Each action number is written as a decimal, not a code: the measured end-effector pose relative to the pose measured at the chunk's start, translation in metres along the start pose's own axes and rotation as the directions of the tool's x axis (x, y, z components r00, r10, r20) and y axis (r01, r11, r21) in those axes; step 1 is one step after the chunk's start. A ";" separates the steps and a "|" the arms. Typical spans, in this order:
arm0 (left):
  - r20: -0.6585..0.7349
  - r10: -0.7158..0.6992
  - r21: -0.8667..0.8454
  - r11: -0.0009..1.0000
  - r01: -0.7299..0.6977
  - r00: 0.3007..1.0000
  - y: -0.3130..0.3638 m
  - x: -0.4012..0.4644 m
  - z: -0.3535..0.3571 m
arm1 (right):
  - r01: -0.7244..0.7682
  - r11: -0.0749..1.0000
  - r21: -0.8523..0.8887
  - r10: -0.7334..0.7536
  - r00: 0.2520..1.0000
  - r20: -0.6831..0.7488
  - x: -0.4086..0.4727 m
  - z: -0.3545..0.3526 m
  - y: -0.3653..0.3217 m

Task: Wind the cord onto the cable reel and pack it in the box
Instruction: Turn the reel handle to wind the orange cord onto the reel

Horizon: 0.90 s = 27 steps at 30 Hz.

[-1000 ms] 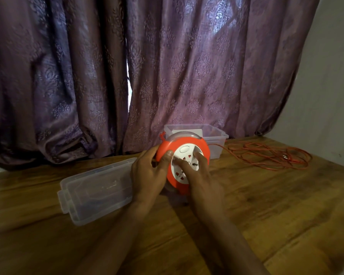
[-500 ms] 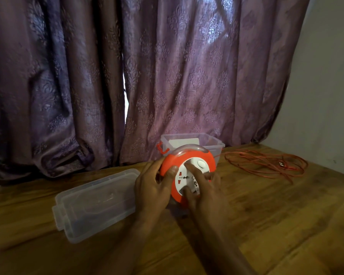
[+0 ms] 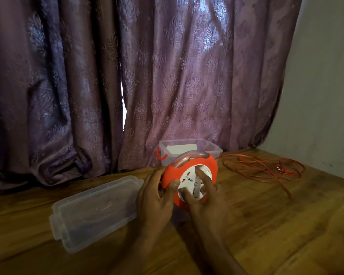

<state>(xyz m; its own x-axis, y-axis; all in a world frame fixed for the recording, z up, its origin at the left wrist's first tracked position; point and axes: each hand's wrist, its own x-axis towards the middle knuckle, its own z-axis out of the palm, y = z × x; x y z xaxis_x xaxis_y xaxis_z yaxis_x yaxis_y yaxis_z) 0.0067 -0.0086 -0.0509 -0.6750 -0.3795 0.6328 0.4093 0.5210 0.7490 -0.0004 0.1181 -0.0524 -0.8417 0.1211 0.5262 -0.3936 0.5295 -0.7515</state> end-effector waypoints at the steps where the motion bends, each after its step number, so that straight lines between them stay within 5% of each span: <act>1: -0.006 -0.003 0.006 1.000 0.003 1.000 -0.001 -0.001 0.000 | -0.009 1.000 0.023 0.009 1.000 -0.006 0.000 0.000 0.000; 13: 0.124 -0.102 0.061 0.994 0.095 0.987 -0.007 -0.015 0.003 | -0.019 0.997 0.075 0.025 0.997 -0.075 -0.001 0.003 0.000; 23: 0.003 -0.098 -0.014 0.995 0.098 0.995 -0.012 -0.016 0.005 | -0.210 0.938 0.277 0.231 0.972 -0.048 0.005 0.016 -0.001; 27: -0.087 -0.107 -0.029 0.994 0.105 0.990 -0.015 -0.009 0.004 | -0.055 0.981 0.186 0.058 0.998 -0.013 0.015 0.015 -0.005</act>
<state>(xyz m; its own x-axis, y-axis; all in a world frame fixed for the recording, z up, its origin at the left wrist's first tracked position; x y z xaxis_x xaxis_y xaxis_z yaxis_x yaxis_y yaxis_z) 0.0044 -0.0097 -0.0691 -0.6592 -0.4980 0.5634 0.3537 0.4559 0.8167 -0.0163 0.1049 -0.0462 -0.8584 0.1622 0.4868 -0.4088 0.3571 -0.8398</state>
